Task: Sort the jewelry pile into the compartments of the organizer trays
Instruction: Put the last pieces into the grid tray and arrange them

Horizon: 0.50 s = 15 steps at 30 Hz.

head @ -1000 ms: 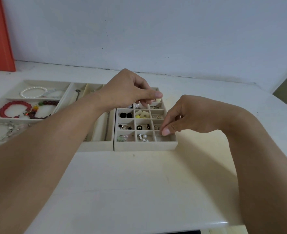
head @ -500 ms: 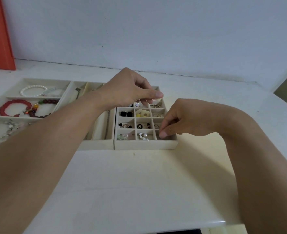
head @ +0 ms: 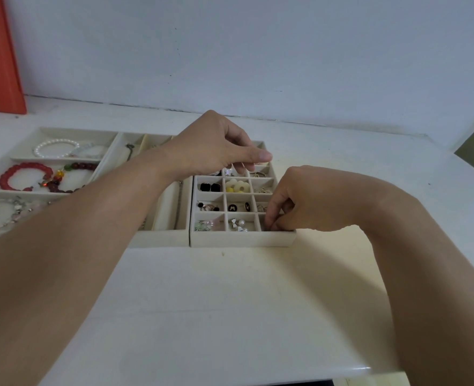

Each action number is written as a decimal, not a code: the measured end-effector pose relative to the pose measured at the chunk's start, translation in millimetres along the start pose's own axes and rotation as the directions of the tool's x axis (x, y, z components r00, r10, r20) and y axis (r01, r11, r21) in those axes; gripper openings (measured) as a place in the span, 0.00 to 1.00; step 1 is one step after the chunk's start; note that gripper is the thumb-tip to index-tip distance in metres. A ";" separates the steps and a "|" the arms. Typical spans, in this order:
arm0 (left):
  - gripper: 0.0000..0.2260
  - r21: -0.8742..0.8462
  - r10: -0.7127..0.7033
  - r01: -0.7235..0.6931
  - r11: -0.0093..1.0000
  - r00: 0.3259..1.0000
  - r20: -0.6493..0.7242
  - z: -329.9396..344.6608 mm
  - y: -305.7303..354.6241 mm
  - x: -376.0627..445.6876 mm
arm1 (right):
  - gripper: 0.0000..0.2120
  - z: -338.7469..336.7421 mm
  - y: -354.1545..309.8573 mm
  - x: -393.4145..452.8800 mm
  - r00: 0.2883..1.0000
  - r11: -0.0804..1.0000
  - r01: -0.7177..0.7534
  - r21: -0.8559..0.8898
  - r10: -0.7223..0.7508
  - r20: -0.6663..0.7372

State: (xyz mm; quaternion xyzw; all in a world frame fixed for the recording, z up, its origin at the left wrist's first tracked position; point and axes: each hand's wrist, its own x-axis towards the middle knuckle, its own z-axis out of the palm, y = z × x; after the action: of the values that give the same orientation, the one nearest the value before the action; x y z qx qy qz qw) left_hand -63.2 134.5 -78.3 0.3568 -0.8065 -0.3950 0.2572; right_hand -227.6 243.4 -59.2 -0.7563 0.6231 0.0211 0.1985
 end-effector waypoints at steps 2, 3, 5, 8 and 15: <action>0.14 -0.002 -0.001 0.001 1.000 1.000 0.004 0.3 0.5 -0.5 | 0.10 -1.0 -0.4 -0.6 1.000 1.000 0.008 -0.007 -0.008 -0.004; 0.14 -0.002 -0.001 0.001 1.000 1.000 0.004 0.1 0.7 -0.5 | 0.10 -2.1 -0.3 -1.1 1.000 1.000 0.012 -0.003 -0.012 -0.005; 0.14 0.000 -0.001 0.001 1.000 1.000 0.003 -0.2 0.8 -0.6 | 0.09 -3.6 1.1 -2.0 1.000 1.000 0.018 0.018 -0.018 -0.011; 0.13 0.000 0.003 -0.003 1.000 1.000 0.005 -0.2 0.3 -0.5 | 0.08 -4.7 1.9 -2.5 0.999 0.998 0.026 0.048 -0.025 -0.021; 0.13 -0.002 0.007 -0.007 1.000 1.000 0.004 0.6 0.1 0.0 | 0.10 -1.4 -1.3 0.8 0.999 0.997 0.049 0.053 -0.048 -0.025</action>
State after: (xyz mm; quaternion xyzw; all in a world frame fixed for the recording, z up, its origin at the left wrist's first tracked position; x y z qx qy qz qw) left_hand -63.7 134.9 -78.5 0.3529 -0.8078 -0.3957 0.2575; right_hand -226.5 242.4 -57.8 -0.7658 0.6072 -0.0092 0.2117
